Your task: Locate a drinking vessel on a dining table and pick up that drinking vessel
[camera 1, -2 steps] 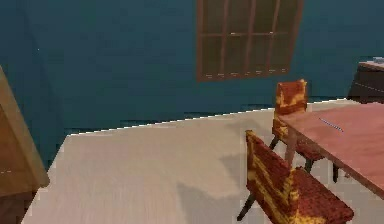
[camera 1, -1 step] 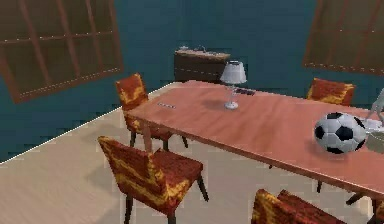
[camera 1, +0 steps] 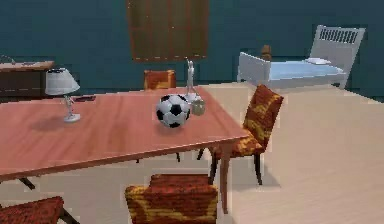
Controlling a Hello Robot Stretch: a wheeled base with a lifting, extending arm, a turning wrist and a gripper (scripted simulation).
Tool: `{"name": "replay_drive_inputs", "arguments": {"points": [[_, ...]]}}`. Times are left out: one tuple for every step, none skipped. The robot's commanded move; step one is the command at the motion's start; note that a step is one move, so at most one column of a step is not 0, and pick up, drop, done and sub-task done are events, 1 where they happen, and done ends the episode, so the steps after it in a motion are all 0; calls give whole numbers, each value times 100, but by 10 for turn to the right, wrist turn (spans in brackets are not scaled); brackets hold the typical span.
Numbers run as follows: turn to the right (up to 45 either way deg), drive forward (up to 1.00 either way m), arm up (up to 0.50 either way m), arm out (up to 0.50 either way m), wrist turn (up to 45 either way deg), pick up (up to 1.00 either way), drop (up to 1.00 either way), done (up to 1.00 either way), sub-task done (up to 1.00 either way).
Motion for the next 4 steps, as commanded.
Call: {"name": "replay_drive_inputs", "arguments": {"points": [[360, 0, 0, 0, 0, 0, 0, 0, 0], [0, 75, 0, 0, 0, 0, 0, 0, 0], [-390, 0, 0, 0, 0, 0, 0, 0, 0], [0, 25, 0, 0, 0, 0, 0, 0, 0]]}}
